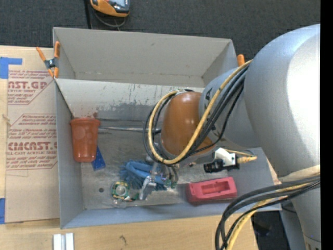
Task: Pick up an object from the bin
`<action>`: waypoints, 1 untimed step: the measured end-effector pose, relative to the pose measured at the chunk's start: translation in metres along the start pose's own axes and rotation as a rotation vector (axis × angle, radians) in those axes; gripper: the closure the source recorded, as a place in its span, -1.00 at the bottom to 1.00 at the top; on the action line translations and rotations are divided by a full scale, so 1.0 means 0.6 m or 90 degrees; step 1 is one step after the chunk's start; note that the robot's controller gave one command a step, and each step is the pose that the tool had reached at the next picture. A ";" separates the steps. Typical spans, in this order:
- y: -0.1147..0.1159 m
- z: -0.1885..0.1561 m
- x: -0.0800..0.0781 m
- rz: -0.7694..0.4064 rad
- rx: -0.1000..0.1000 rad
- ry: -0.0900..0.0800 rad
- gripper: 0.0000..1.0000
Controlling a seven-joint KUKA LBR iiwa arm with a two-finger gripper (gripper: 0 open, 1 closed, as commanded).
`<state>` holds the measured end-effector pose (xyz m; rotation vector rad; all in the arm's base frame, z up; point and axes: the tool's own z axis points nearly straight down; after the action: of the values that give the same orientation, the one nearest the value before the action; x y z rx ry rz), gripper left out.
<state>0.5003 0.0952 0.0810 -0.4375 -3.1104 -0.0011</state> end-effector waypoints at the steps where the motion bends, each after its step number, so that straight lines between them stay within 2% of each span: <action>1: -0.011 0.012 0.007 0.015 -0.001 0.004 1.00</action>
Offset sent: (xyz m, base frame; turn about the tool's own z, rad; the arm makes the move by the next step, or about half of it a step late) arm 0.0000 0.0000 0.0000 0.0000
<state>0.4945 0.0900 0.0739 -0.4731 -3.0997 -0.0054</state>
